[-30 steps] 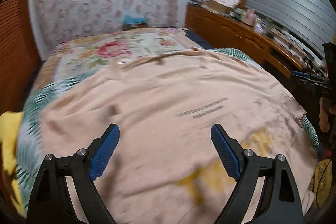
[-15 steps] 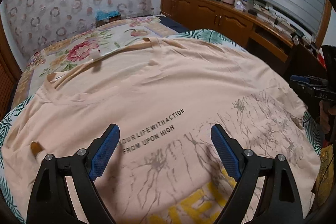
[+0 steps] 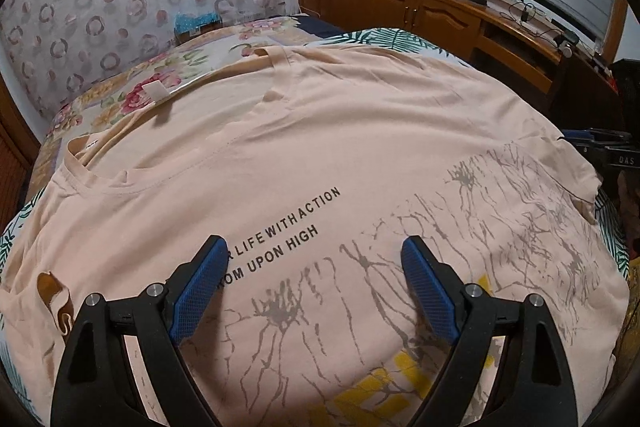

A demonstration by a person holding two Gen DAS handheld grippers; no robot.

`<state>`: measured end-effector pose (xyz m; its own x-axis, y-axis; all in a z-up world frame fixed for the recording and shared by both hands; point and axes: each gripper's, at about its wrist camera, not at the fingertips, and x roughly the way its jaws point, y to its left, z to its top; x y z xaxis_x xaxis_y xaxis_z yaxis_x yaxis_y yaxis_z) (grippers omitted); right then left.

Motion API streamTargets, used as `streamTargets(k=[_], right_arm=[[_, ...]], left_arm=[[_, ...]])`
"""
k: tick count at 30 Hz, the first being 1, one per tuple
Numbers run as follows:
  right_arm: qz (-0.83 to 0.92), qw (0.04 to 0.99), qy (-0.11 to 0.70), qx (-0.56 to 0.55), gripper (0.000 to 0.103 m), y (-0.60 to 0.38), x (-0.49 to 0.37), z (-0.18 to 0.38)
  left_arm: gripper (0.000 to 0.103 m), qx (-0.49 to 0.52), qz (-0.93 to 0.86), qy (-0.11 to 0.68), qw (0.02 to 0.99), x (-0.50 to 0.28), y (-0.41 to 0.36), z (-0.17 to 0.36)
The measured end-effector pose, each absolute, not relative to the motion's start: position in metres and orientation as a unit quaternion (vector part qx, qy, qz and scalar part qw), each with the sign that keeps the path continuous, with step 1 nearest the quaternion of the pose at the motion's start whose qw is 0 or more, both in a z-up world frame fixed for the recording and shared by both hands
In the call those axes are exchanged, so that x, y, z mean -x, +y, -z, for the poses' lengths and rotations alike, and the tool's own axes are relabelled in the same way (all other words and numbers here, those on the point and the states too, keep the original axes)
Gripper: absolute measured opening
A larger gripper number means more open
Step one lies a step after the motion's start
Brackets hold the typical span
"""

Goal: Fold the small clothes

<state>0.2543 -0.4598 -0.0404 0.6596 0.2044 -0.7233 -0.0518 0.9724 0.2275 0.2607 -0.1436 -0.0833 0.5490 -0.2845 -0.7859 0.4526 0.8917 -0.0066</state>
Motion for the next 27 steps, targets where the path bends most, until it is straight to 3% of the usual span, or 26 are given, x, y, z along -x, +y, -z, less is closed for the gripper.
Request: streamTargets(k=[2,4,15,19,27], right_arm=[[-0.073,0.905,0.408,-0.096,0.057,-0.459,-0.254,0.042],[-0.080,0.902,0.413,-0.097,0.056,-0.460,-0.254,0.043],[-0.060,0.901,0.425,-0.060,0.013,-0.456,-0.249,0.030],[-0.045,0.907,0.417,-0.036,0.003,-0.449,-0.247,0.022],[-0.029,0.927,0.375,0.009,0.003,-0.422,-0.238,-0.013]], left_arm=[[0.090,-0.100,0.212,0.426,0.874,-0.260,-0.143,0.083],[0.099,-0.101,0.216,0.429,0.871,-0.261,-0.144,0.084],[0.103,-0.105,0.220,0.432,0.868,-0.260,-0.150,0.087],[0.103,-0.106,0.220,0.431,0.869,-0.259,-0.151,0.086],[0.103,-0.106,0.218,0.430,0.870,-0.259,-0.152,0.086]])
